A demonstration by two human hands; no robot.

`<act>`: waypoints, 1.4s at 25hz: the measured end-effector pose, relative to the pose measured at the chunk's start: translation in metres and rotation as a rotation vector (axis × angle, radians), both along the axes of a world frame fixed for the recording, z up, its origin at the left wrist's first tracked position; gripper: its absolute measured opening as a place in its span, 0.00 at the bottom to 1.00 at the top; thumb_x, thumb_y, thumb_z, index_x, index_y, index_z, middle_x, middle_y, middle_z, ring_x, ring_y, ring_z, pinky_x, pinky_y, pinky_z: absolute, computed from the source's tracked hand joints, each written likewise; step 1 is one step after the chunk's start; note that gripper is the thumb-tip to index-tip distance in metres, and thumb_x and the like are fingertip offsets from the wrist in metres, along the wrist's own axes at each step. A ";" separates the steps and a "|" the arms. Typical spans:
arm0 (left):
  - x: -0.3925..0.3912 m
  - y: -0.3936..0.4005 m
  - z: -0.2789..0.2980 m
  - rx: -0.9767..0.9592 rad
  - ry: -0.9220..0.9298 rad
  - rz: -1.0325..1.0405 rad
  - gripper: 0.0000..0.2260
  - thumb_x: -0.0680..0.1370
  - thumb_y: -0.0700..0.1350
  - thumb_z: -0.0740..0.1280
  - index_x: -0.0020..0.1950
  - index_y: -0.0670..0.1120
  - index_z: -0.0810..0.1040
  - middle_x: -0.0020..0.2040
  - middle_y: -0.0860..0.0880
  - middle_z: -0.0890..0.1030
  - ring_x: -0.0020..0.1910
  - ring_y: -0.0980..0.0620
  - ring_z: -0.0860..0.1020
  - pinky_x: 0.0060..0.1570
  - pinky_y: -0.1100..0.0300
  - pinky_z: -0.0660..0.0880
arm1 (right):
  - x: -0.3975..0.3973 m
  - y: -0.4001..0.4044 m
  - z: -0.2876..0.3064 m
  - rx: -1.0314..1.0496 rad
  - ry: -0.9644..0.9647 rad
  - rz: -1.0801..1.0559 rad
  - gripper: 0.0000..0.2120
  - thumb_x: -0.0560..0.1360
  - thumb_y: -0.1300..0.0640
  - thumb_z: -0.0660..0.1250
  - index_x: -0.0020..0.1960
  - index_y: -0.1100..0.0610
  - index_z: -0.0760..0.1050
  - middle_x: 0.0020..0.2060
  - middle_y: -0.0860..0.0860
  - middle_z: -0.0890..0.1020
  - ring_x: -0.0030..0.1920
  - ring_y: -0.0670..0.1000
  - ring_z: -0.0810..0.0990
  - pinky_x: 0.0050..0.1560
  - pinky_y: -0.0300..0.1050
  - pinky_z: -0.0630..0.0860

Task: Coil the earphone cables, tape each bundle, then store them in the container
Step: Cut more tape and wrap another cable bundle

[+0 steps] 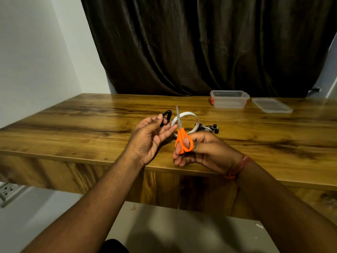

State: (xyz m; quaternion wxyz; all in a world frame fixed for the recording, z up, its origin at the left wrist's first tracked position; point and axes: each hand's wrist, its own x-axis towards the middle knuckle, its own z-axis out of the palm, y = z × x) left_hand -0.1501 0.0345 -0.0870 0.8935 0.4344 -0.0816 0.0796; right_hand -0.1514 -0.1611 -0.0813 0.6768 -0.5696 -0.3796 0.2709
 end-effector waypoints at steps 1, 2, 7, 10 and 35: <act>0.000 0.000 0.000 0.004 -0.003 0.005 0.02 0.76 0.37 0.66 0.45 0.39 0.77 0.40 0.43 0.80 0.49 0.43 0.83 0.45 0.53 0.81 | 0.001 0.000 0.001 -0.019 0.022 0.028 0.23 0.70 0.43 0.74 0.48 0.65 0.80 0.46 0.62 0.83 0.44 0.56 0.83 0.47 0.45 0.81; 0.000 0.000 0.000 0.007 -0.005 0.010 0.02 0.76 0.37 0.66 0.45 0.39 0.77 0.40 0.43 0.80 0.49 0.43 0.83 0.46 0.53 0.81 | 0.002 0.000 0.002 -0.035 0.049 0.051 0.24 0.70 0.43 0.74 0.49 0.65 0.80 0.47 0.63 0.82 0.46 0.57 0.83 0.48 0.45 0.81; -0.001 -0.001 0.000 0.027 -0.025 0.033 0.03 0.77 0.37 0.65 0.45 0.39 0.76 0.41 0.43 0.79 0.48 0.44 0.83 0.47 0.53 0.81 | 0.008 0.002 0.006 -0.080 0.199 0.142 0.32 0.70 0.36 0.70 0.50 0.67 0.80 0.49 0.66 0.81 0.48 0.59 0.82 0.50 0.46 0.81; -0.002 0.000 0.001 0.027 -0.028 0.025 0.02 0.75 0.38 0.67 0.44 0.40 0.78 0.40 0.43 0.79 0.47 0.45 0.82 0.46 0.53 0.81 | 0.009 0.003 0.006 -0.078 0.231 0.151 0.32 0.70 0.36 0.70 0.50 0.67 0.80 0.49 0.66 0.81 0.48 0.59 0.83 0.50 0.45 0.81; -0.001 0.000 0.004 -0.034 -0.021 0.063 0.06 0.80 0.37 0.61 0.44 0.39 0.75 0.38 0.43 0.79 0.49 0.39 0.83 0.56 0.44 0.79 | 0.006 -0.004 0.006 -0.225 0.126 0.023 0.15 0.77 0.51 0.65 0.45 0.65 0.78 0.41 0.61 0.81 0.37 0.52 0.81 0.36 0.37 0.79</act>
